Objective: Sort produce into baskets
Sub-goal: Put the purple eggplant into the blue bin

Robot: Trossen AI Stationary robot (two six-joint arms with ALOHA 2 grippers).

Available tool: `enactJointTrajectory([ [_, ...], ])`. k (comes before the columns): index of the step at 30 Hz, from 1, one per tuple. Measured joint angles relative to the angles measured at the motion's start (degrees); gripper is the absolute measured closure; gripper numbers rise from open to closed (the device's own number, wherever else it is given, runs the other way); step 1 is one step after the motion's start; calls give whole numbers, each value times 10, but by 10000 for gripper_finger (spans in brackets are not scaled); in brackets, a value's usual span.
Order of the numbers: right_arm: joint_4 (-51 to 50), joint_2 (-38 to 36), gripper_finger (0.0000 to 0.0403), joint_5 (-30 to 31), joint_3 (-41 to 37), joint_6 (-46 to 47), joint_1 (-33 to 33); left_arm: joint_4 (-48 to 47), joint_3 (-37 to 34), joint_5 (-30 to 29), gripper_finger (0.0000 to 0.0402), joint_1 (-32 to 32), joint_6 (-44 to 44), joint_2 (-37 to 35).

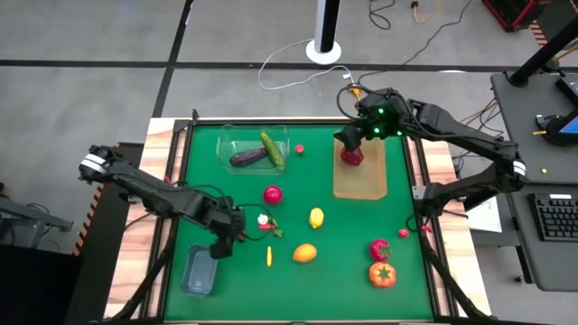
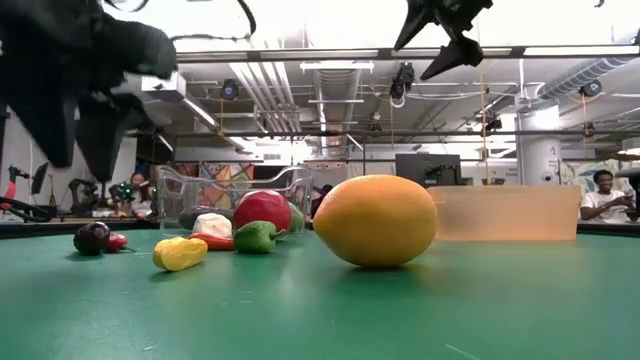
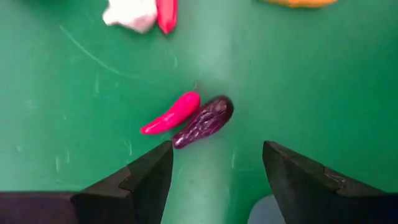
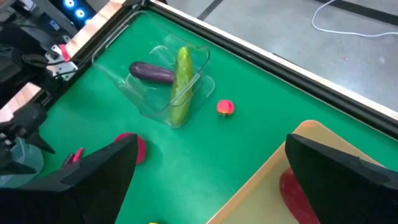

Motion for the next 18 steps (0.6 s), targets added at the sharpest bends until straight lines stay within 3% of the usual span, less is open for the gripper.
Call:
enactJointTrajectory([
  [8, 0, 8, 7, 0, 0, 0, 0, 20, 10, -1, 191, 1, 27, 79],
  [18, 0, 8, 7, 1, 0, -4, 0, 49, 9, -4, 222, 2, 35, 108],
])
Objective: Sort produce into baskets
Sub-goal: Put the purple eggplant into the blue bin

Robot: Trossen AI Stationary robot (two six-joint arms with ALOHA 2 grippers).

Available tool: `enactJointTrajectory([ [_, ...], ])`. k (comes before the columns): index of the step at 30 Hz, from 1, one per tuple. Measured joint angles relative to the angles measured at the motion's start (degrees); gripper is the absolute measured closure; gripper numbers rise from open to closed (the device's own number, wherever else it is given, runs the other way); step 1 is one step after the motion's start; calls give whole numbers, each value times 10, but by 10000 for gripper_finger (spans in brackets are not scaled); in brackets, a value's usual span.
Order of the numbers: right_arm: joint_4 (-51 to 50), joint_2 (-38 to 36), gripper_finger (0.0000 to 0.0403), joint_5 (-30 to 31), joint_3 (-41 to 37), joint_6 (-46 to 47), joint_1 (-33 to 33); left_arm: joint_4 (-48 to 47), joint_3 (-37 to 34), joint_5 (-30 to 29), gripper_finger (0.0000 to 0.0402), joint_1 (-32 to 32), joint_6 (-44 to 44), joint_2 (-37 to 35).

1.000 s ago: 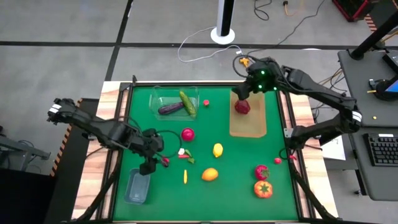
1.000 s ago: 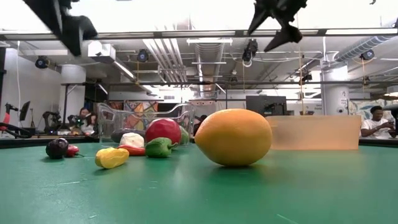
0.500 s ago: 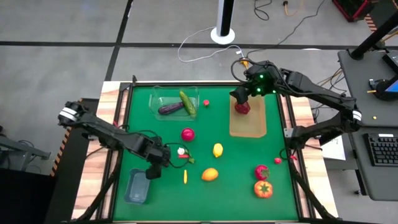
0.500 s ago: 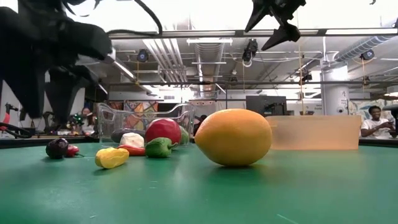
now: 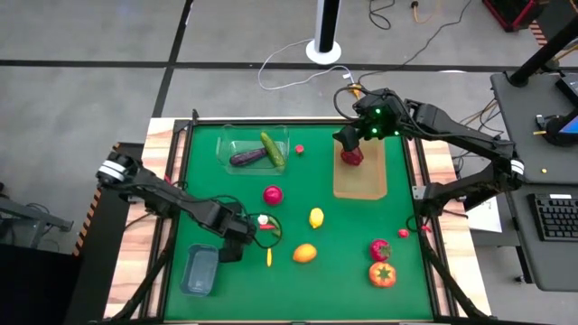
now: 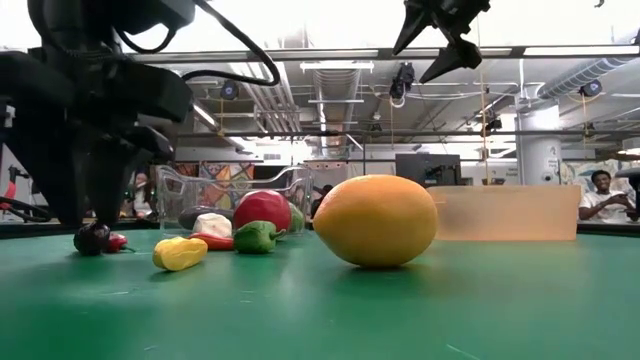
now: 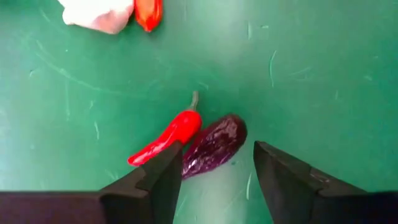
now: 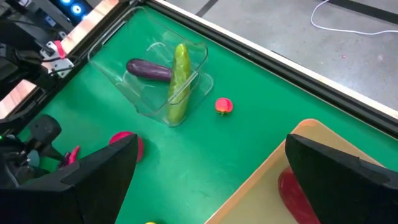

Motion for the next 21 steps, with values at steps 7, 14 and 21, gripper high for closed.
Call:
enactJointTrajectory([
  [7, 0, 0, 7, 0, 0, -1, 0, 12, 0, -17, 221, 0, 0, 12],
  [14, 0, 0, 7, 0, 0, -1, 0, 21, -1, -44, 208, 0, 41, 18],
  [21, 0, 0, 7, 0, 0, -1, 0, 34, -3, -45, 212, 3, 66, 18],
])
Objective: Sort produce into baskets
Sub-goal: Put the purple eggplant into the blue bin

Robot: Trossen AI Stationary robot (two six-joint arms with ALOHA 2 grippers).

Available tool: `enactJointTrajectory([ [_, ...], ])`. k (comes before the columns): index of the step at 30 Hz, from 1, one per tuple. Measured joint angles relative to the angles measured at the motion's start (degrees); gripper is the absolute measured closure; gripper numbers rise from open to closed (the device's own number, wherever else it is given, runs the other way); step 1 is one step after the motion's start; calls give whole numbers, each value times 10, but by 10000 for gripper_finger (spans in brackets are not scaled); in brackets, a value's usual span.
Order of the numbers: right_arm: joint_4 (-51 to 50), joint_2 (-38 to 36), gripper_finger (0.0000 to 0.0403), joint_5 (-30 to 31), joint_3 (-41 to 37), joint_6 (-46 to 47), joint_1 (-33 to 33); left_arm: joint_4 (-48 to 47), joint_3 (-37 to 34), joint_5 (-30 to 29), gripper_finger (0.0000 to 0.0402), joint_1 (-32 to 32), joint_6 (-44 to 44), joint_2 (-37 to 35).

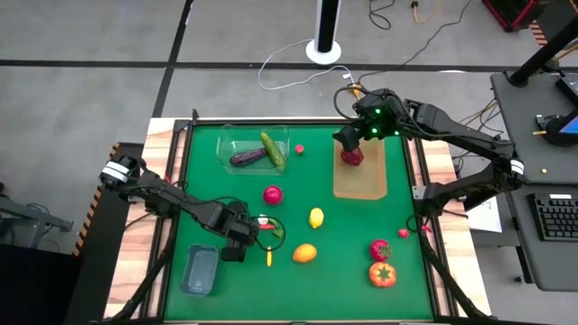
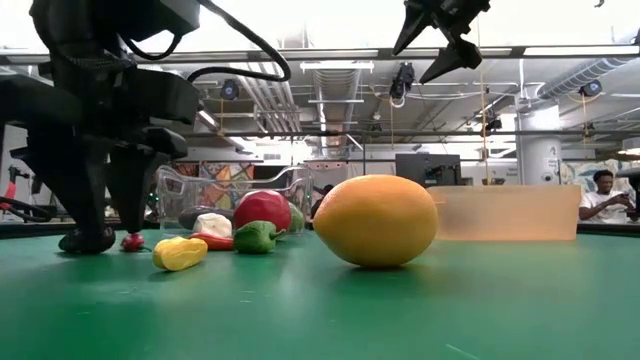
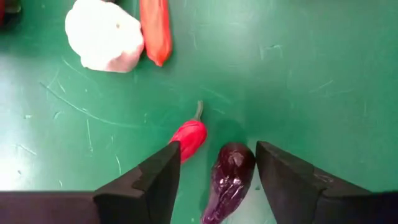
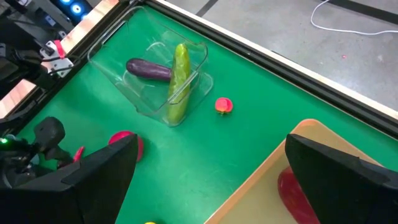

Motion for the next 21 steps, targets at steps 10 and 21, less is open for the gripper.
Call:
enactJointTrajectory([
  [10, 0, 0, 7, 0, 0, -10, 0, 3, -6, -1, 362, 1, -30, -2],
  [21, 0, 0, 7, 0, 0, -10, 0, -54, 44, -5, 400, 1, -22, -57],
])
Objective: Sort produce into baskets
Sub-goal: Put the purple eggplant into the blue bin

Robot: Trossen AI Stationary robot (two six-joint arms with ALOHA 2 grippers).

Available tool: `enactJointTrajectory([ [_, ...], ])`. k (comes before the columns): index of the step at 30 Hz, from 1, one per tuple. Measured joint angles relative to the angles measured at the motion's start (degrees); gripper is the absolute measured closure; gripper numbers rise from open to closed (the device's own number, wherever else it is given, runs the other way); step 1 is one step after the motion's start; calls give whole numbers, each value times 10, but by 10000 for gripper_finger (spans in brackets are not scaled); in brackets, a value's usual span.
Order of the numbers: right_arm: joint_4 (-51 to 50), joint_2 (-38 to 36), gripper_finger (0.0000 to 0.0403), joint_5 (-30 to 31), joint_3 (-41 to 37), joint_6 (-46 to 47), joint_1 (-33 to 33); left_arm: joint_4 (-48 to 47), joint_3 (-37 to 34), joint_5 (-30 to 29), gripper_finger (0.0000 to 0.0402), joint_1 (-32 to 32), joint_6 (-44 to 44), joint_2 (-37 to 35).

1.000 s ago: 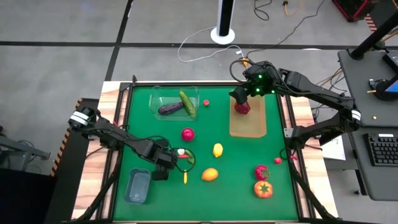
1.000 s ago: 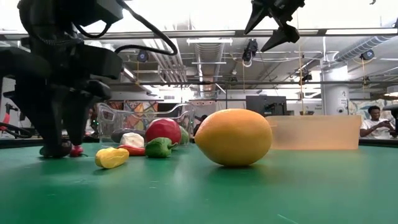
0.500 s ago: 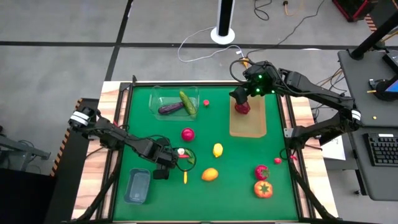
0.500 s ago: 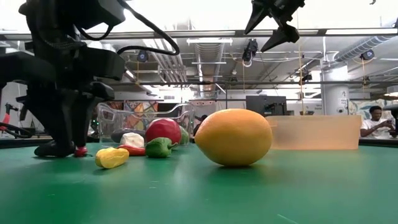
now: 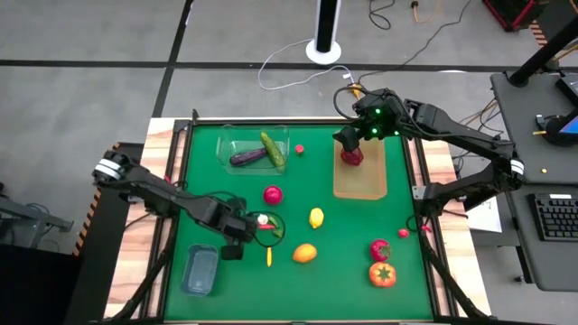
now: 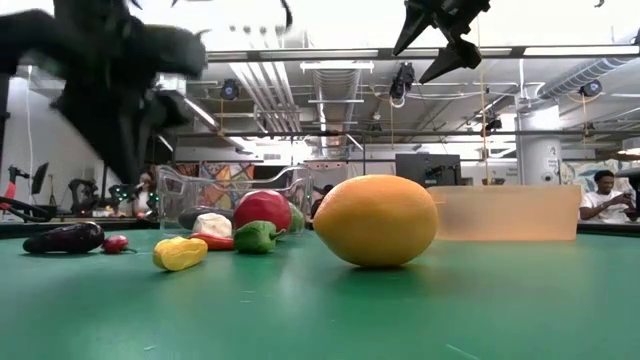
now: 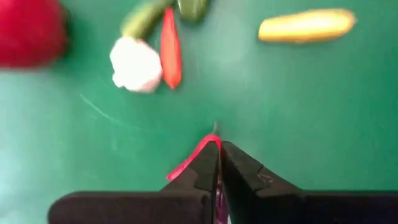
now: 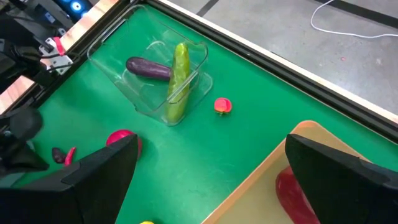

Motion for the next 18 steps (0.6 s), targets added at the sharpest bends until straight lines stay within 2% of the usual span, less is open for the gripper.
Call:
enactJointTrajectory([
  [5, 0, 0, 7, 0, 0, 0, 0, -29, 14, -15, 401, 1, -9, -69],
  [10, 0, 0, 7, 0, 0, 0, 0, -55, 16, -2, 401, -1, -78, -135],
  [14, 0, 0, 7, 0, 0, 0, 0, -61, 3, -1, 397, -4, -132, -147],
  [18, 0, 0, 7, 0, 0, 0, 0, -61, -20, -1, 360, -4, -117, -136],
])
